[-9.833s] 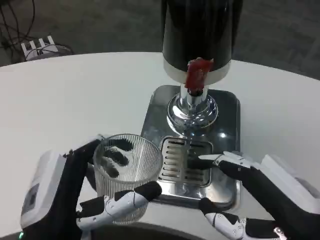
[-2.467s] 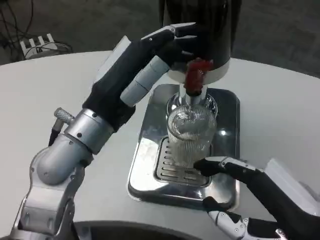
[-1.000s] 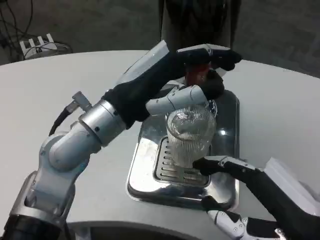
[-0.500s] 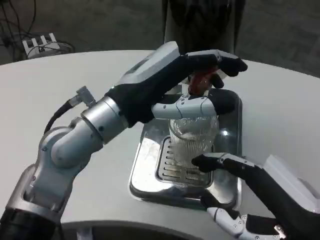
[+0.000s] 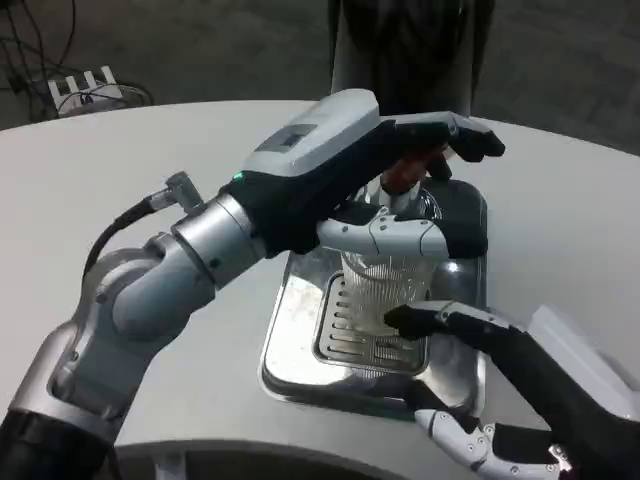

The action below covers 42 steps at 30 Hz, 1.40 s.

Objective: Grasp the cup under the faucet to collect the drink, then remove the cup.

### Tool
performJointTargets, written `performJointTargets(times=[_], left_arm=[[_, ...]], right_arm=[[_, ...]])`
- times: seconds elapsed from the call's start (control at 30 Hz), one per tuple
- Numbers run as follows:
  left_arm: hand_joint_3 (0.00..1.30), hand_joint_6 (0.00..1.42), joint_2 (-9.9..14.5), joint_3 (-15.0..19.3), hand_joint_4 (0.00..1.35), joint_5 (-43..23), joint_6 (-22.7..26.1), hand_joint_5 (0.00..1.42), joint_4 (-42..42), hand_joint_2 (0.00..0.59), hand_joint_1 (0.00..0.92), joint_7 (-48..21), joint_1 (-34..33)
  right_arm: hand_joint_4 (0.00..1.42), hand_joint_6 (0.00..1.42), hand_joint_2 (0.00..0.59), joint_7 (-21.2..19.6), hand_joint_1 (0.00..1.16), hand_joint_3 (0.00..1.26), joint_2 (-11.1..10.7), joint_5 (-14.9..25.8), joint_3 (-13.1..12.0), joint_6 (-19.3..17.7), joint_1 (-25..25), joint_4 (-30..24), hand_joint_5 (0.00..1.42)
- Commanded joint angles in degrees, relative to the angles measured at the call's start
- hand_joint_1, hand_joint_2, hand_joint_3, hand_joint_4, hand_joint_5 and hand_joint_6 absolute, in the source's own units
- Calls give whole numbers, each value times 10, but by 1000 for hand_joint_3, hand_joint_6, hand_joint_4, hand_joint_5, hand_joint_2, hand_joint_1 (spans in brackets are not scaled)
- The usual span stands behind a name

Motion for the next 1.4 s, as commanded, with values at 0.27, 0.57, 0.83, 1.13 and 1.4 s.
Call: performJointTargets(times=[0.27,0.57,0.83,1.13,1.4], left_arm=[[335,431,35,-29,304,36,-10,417,0,21,0,-16,-12],[335,430,47,-39,304,54,-13,415,-8,21,0,-13,-9],[336,430,52,-42,304,55,-13,415,-4,21,0,-14,-9],[347,430,53,-50,315,61,-12,414,-2,16,0,-7,-9],[355,430,49,-59,318,78,-18,414,18,18,0,16,-9]], right_arm=[[276,48,470,-16,657,290,9,1,-5,-5,-8,25,166],[249,62,434,-54,656,245,37,-7,-6,5,-7,44,167],[161,63,312,-151,737,143,103,-42,15,-1,1,90,109],[125,81,262,-223,837,35,158,-50,39,-2,-60,183,95],[107,104,252,-286,865,23,179,-79,44,-1,-101,244,97]])
